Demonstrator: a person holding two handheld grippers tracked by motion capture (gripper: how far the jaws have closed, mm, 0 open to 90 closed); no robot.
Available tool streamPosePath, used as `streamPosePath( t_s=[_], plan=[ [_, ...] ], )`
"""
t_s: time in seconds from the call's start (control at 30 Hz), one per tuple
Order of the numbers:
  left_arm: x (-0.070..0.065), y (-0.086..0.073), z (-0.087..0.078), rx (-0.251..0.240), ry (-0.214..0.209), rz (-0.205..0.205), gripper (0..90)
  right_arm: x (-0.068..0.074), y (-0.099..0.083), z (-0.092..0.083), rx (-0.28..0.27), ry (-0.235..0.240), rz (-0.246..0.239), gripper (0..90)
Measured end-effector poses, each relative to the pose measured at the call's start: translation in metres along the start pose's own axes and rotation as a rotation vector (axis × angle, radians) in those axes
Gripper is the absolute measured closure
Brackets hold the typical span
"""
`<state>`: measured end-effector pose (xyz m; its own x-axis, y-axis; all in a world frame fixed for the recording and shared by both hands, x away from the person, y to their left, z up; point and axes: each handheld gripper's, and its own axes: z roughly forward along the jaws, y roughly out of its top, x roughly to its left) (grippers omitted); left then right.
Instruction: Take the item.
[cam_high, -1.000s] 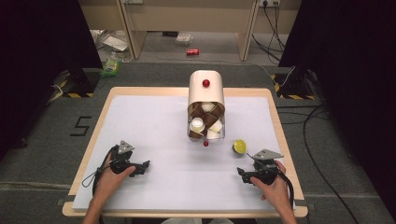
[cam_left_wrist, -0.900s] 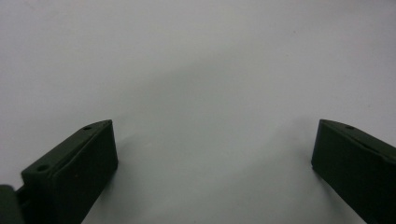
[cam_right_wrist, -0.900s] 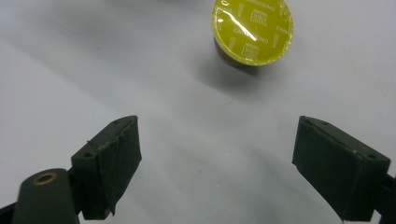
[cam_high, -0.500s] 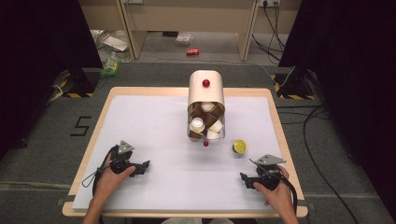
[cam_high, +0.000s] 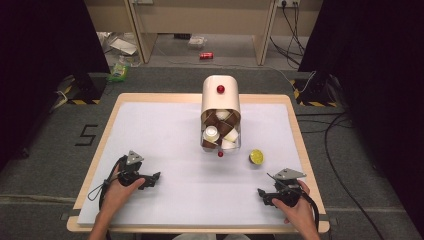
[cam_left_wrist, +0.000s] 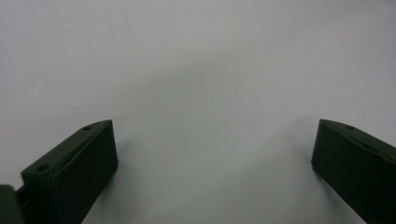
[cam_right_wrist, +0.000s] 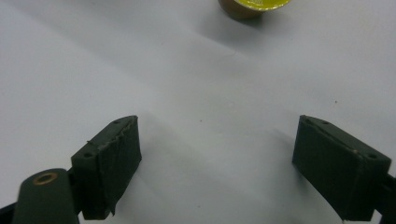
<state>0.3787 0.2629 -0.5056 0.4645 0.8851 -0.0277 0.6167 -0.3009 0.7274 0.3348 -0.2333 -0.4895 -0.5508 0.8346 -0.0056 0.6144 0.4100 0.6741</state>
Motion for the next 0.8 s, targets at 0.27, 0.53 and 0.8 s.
streamPosePath(
  t_s=[0.27,0.53,0.8],
  plan=[
    [0.0000,0.0000,0.0000,0.000,0.000,0.000,0.0,0.0020,-0.0027,0.0019,-0.020,-0.006,0.006,12.3],
    [-0.0001,0.0000,0.0000,0.000,0.000,0.000,0.0,0.0023,-0.0079,0.0020,-0.057,-0.005,0.006,12.0],
    [0.0000,0.0000,0.0000,0.000,0.000,0.000,0.0,0.0021,-0.0080,0.0021,-0.058,-0.004,0.006,11.9]
  ],
)
